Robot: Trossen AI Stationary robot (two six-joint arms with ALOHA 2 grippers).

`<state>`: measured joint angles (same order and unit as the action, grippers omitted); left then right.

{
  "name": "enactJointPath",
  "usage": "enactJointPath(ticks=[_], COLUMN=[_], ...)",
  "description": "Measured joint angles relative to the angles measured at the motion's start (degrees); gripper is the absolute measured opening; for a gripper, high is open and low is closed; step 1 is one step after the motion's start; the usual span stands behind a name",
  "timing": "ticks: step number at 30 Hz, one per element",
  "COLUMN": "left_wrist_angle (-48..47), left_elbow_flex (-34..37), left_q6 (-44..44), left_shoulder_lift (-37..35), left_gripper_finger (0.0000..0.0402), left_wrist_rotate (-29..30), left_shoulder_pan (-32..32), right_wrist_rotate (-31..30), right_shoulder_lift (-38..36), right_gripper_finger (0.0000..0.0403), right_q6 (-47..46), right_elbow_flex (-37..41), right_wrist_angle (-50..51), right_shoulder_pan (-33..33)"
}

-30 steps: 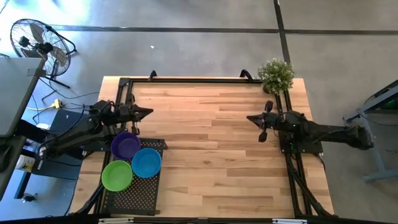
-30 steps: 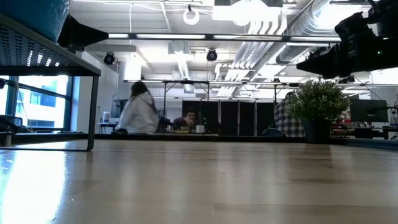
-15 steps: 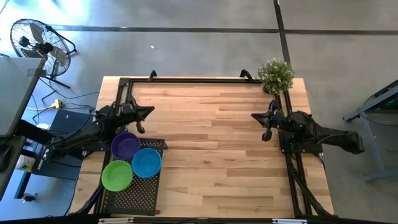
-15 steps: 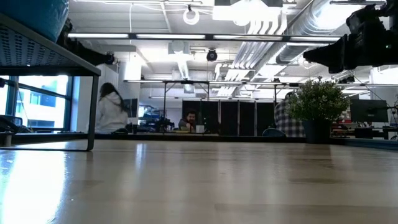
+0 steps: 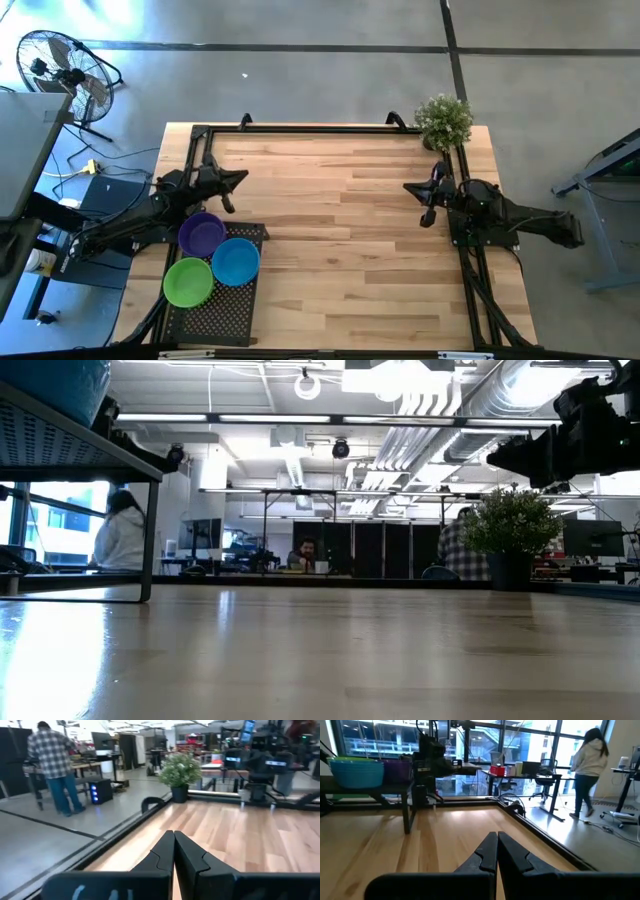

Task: Pick & Place Mini bowls
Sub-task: Return to Home Position

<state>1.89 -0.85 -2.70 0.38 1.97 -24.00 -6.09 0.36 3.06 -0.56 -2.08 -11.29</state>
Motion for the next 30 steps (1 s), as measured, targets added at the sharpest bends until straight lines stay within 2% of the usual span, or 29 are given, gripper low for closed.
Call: enactJointPath(ticks=[4, 7, 12, 14, 17, 23, 26, 30], left_wrist_angle=[-0.8, -0.9, -0.5, -0.3, -0.3, -0.6, -1.6, -1.6], left_elbow_flex=[0.1, 0.1, 0.1, 0.1, 0.1, 0.2, 0.2, 0.2], left_q6=[0.8, 2.1, 3.0, 3.0, 3.1, 3.5, 4.5, 5.1], left_shoulder_lift=[0.0, 0.0, 0.0, 0.0, 0.0, 0.0, 0.0, 0.0], left_gripper_finger=[0.0001, 0.0001, 0.0001, 0.0001, 0.0001, 0.0001, 0.0001, 0.0001], left_wrist_rotate=[-4.3, -5.9, -0.9, 0.3, -2.0, -3.1, -2.7, -2.6], left_shoulder_pan=[0.0, 0.0, 0.0, 0.0, 0.0, 0.0, 0.0, 0.0], right_wrist_rotate=[-0.3, -3.6, -8.8, -6.9, -0.2, 6.1, 6.9, 6.8], right_shoulder_lift=[0.0, 0.0, 0.0, 0.0, 0.2, 0.3, 0.4, 0.8], right_gripper_finger=[0.0, 0.0, 0.0, 0.0, 0.0, 0.0, 0.0, 0.0], right_q6=[1.0, 1.8, 1.0, -1.1, -2.6, -4.4, -5.5, -6.6], right_elbow_flex=[0.0, 0.0, 0.0, 0.0, 0.0, 0.0, 0.0, 0.0], right_wrist_angle=[0.0, -0.5, -1.2, -0.8, 0.5, 1.1, 1.1, 1.0], right_shoulder_pan=[0.0, 0.0, 0.0, 0.0, -0.6, -9.0, -13.2, -15.7])
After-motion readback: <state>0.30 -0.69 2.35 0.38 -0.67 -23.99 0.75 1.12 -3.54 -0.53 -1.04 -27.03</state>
